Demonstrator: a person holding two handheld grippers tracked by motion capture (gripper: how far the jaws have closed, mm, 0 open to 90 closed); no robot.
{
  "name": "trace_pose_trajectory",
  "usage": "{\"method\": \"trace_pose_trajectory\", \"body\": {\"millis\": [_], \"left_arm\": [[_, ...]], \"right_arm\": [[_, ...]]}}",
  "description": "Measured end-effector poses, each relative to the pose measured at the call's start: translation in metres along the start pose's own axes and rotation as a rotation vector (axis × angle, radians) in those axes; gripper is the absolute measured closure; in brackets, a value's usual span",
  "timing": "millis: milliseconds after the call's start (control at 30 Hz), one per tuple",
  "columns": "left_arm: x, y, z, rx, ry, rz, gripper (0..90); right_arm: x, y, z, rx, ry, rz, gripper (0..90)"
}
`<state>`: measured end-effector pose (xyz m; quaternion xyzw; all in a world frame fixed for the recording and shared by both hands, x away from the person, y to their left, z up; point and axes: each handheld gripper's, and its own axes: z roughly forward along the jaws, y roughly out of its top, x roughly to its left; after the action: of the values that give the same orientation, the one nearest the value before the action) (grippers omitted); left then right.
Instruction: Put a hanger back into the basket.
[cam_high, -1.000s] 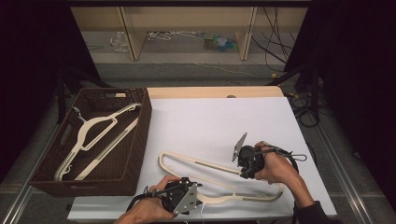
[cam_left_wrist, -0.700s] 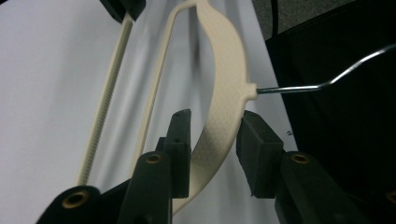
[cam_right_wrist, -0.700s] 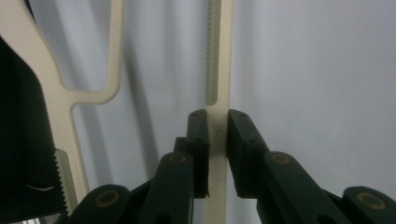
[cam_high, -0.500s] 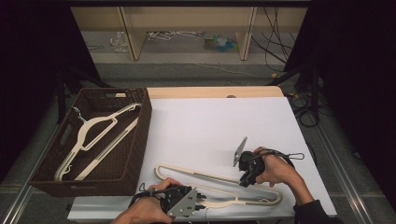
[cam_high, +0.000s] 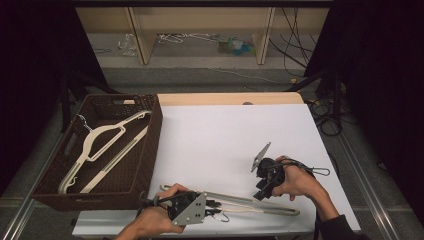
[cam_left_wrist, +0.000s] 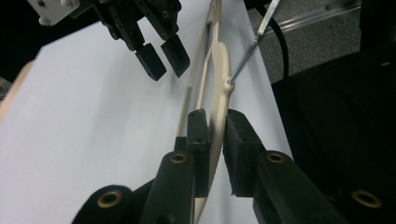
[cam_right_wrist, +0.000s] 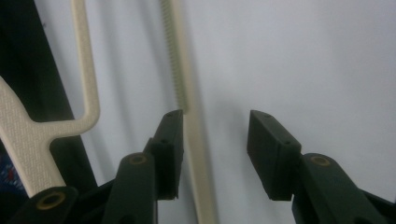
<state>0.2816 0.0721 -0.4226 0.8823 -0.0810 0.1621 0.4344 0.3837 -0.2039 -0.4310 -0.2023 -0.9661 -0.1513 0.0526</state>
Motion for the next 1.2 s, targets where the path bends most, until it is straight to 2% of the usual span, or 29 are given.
{"method": "trace_pose_trajectory", "body": {"millis": [67,100,200,233,333,433,533,667,867,1033,1133,1167,1200], "left_arm": [[0.002,0.002,-0.003,0.002,0.013,0.001,83.4],[0.002,0.002,-0.003,0.003,0.020,0.001,84.1],[0.004,0.003,-0.006,0.009,0.033,-0.008,85.5],[0.005,0.003,-0.007,0.006,0.036,-0.026,85.7],[0.008,0.003,-0.010,-0.004,0.044,-0.064,85.9],[0.010,0.002,-0.011,0.000,0.055,-0.089,85.9],[0.013,0.001,-0.015,0.003,0.048,-0.141,86.0],[0.018,-0.001,-0.020,-0.012,0.070,-0.203,86.0],[0.025,-0.004,-0.027,-0.026,0.082,-0.327,86.0],[0.029,-0.006,-0.034,-0.043,0.103,-0.384,86.0],[0.032,-0.005,-0.039,-0.052,0.121,-0.425,86.0],[0.033,-0.006,-0.042,-0.062,0.129,-0.440,86.0],[0.034,-0.006,-0.044,-0.064,0.137,-0.440,86.0]], "right_arm": [[0.000,0.000,-0.011,-0.049,-0.033,0.025,50.5],[0.000,0.000,-0.017,-0.079,-0.049,0.022,50.4],[0.002,-0.001,-0.031,-0.120,-0.082,0.038,49.7],[0.003,-0.002,-0.035,-0.133,-0.090,0.050,49.6],[0.004,-0.004,-0.045,-0.160,-0.115,0.044,49.6],[0.005,-0.006,-0.050,-0.182,-0.134,0.051,49.1],[0.004,-0.007,-0.052,-0.200,-0.146,0.055,48.5],[0.003,-0.009,-0.058,-0.223,-0.167,0.065,48.5],[0.002,-0.015,-0.073,-0.262,-0.201,0.084,48.3],[0.000,-0.023,-0.085,-0.293,-0.220,0.109,47.7],[-0.002,-0.027,-0.090,-0.312,-0.233,0.103,47.4],[-0.001,-0.028,-0.090,-0.319,-0.239,0.128,47.2],[-0.001,-0.030,-0.092,-0.319,-0.242,0.124,46.8]]}}
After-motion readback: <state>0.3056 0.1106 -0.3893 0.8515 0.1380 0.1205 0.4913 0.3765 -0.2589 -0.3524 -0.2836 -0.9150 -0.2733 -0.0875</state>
